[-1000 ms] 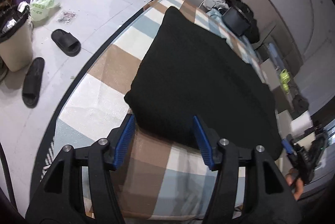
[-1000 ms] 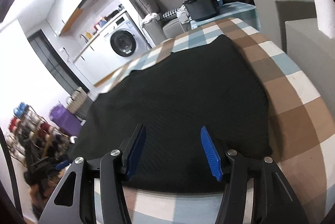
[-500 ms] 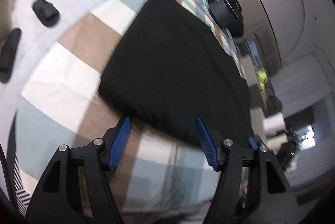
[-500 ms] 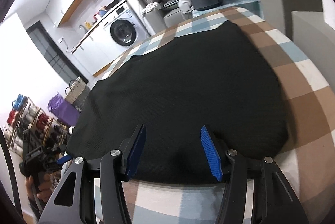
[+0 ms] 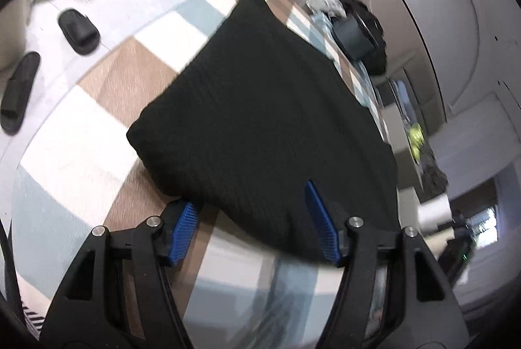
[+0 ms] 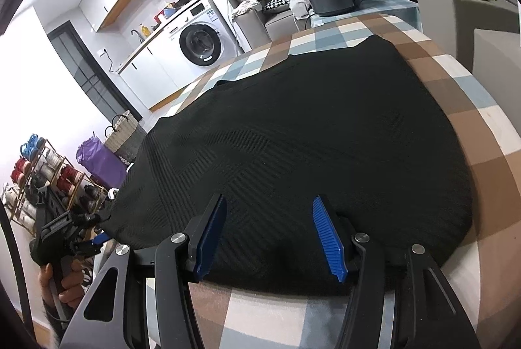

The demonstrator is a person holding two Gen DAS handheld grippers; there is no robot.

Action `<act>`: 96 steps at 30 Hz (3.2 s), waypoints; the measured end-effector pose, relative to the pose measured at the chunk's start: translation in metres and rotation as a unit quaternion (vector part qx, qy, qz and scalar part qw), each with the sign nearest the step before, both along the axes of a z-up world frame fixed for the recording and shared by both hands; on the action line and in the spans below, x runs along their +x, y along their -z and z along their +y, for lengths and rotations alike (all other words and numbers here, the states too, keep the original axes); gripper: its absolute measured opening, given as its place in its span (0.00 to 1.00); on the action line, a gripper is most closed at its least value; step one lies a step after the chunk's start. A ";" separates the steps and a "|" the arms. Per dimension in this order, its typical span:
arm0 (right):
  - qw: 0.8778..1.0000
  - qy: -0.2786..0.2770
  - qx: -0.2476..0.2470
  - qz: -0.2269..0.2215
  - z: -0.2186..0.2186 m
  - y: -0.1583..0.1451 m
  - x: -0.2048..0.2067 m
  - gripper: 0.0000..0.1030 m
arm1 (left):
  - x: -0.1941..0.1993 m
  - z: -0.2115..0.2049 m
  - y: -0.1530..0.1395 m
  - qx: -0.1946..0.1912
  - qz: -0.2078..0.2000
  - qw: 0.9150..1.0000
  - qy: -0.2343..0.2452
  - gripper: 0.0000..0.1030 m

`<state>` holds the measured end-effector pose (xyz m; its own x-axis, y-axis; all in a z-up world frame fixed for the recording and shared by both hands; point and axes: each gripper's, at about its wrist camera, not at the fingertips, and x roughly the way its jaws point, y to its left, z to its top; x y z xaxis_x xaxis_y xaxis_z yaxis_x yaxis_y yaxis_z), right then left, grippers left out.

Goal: Fold small clothes

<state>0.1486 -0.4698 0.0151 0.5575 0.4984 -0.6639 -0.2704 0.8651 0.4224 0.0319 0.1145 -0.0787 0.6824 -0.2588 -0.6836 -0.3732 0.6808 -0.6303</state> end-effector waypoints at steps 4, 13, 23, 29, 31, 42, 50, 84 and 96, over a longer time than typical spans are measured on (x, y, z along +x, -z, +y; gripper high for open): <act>1.000 -0.003 -0.008 -0.002 0.006 0.000 0.003 0.55 | 0.009 -0.008 -0.006 0.047 -0.013 0.999 -0.014 0.59; 1.000 -0.003 -0.017 -0.005 0.011 0.000 0.002 0.55 | 0.018 0.012 0.009 0.015 -0.023 0.996 -0.089 0.22; 1.000 -0.012 -0.013 0.005 0.013 0.002 0.000 0.55 | -0.006 0.018 -0.014 0.097 -0.055 0.990 -0.083 0.16; 0.999 -0.022 -0.010 0.022 0.016 0.005 0.005 0.55 | 0.001 -0.012 -0.049 0.215 -0.079 0.972 -0.049 0.16; 0.999 -0.024 -0.007 0.022 0.017 0.004 0.005 0.55 | 0.010 -0.031 -0.067 0.256 -0.099 0.961 -0.024 0.16; 1.000 -0.015 -0.006 0.016 0.008 -0.002 0.005 0.56 | 0.075 -0.163 -0.117 0.307 -0.185 0.916 0.181 0.15; 1.000 -0.007 -0.011 0.015 0.004 -0.004 0.010 0.56 | 0.058 -0.214 -0.087 0.207 -0.161 0.911 0.319 0.42; 0.996 -0.035 0.013 0.080 0.040 0.021 0.052 0.09 | 0.061 -0.089 -0.045 0.187 -0.074 0.963 0.180 0.64; 0.995 -0.038 0.022 0.092 0.051 0.018 0.087 0.05 | 0.058 -0.115 -0.038 0.223 -0.050 0.949 0.215 0.64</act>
<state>0.2355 -0.4192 -0.0027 0.3884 0.5662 -0.7270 -0.2497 0.8241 0.5085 0.0898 -0.0010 -0.0409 0.6461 -0.2280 -0.7284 0.0467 0.9644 -0.2604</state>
